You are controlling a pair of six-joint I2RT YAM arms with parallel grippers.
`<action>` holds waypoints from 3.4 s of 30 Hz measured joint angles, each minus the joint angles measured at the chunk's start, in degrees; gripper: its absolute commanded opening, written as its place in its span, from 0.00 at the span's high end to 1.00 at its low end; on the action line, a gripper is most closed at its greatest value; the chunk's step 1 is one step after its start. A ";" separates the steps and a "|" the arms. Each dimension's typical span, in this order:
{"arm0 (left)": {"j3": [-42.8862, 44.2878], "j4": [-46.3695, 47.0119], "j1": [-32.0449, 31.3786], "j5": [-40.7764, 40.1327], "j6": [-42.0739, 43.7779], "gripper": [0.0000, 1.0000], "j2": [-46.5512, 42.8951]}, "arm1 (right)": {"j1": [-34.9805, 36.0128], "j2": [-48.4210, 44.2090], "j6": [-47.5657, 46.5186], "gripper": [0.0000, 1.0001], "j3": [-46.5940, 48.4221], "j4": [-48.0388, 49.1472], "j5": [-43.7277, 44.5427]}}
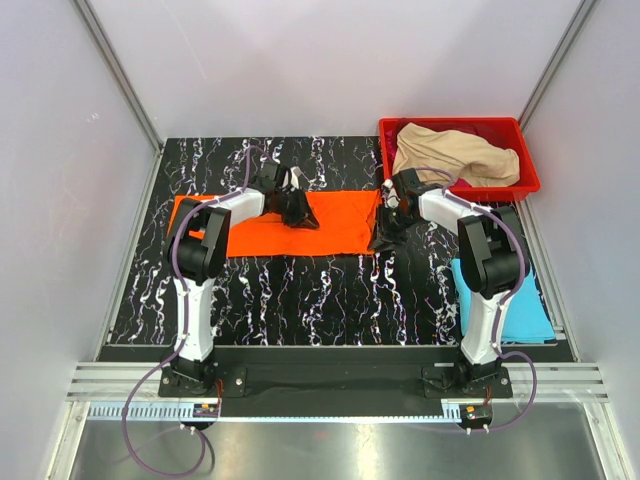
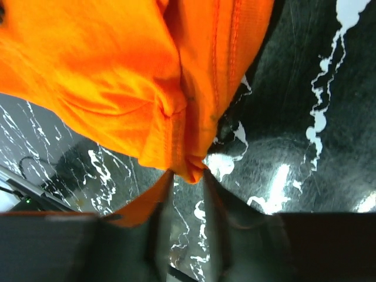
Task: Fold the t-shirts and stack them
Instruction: Fold the tshirt
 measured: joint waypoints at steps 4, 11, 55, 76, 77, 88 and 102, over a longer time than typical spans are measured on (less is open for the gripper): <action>0.00 -0.57 0.00 -0.02 0.11 0.80 0.00 | 0.13 0.87 -0.17 0.95 0.02 0.39 -0.02; 0.85 -2.82 0.15 -0.44 0.68 0.82 0.09 | 0.61 1.22 -1.84 1.00 0.15 -0.76 3.23; -11.80 -8.46 6.12 -1.18 6.19 0.83 -10.69 | 4.50 -11.21 -1.33 0.68 -18.47 22.08 19.71; -11.15 -9.81 6.14 -1.38 7.32 0.85 -8.50 | 4.52 -12.28 -2.78 1.00 -16.94 15.87 29.33; -11.15 -9.81 6.21 -1.38 7.32 0.85 -8.44 | 4.57 -12.09 -2.75 1.00 -16.17 14.64 30.69; -10.25 -10.36 6.82 0.57 8.17 0.86 -7.28 | 5.27 -10.78 -3.21 0.77 -13.00 7.78 38.47; -10.62 -17.94 6.97 -3.39 10.16 0.71 -19.98 | 4.90 -17.94 -0.04 0.47 -6.34 -2.86 33.79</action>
